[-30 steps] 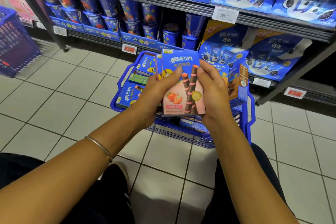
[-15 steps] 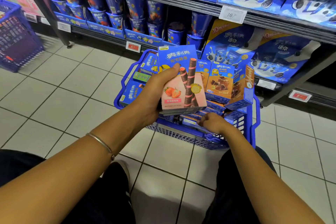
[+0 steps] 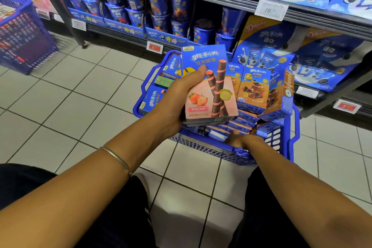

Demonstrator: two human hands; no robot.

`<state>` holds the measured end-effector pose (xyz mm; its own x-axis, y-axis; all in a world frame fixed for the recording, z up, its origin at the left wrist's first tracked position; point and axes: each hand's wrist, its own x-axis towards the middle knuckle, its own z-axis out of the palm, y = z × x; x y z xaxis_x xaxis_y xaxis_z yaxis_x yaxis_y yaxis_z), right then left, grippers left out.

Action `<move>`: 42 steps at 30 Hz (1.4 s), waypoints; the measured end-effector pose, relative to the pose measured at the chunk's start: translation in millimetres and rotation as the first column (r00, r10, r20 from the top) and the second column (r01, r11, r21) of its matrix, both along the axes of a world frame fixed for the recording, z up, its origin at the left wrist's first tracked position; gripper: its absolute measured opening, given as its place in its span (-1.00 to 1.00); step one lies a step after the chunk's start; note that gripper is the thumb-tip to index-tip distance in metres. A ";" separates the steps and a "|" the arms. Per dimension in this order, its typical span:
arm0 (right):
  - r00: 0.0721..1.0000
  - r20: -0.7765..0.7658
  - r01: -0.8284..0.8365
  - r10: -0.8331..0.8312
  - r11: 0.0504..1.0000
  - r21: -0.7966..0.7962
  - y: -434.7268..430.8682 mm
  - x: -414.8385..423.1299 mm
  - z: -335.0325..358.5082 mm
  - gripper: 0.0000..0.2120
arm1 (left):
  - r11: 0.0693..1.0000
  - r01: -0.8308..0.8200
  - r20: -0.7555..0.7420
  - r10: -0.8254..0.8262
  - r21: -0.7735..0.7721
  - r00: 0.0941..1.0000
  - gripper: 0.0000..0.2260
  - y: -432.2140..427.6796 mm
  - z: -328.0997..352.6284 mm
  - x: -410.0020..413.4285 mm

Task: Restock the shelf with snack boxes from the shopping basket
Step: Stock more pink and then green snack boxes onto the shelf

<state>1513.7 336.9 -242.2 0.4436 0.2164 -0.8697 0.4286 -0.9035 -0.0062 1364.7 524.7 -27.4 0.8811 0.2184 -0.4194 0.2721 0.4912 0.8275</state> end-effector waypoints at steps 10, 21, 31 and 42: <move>0.992 -0.089 -0.090 0.093 0.995 0.036 -3.8 4.6 -1.3 -0.51 | 0.999 0.019 -0.024 -0.018 0.026 1.000 -0.70 -0.9 0.1 -0.3; 0.941 0.004 0.177 -0.337 0.505 0.845 -17.9 -10.2 35.9 -0.55 | 1.000 0.004 -0.001 -0.004 0.017 1.000 -0.65 0.6 4.1 4.9; 0.996 -0.037 0.092 -0.085 0.916 0.390 17.1 -14.1 16.5 -0.83 | 0.999 0.008 -0.020 -0.007 0.034 1.000 -0.63 0.9 3.6 4.1; 0.949 -0.184 0.312 -0.255 0.834 0.455 40.1 -13.9 3.9 -0.50 | 0.999 0.016 -0.004 -0.016 0.029 1.000 -0.64 4.1 0.5 5.0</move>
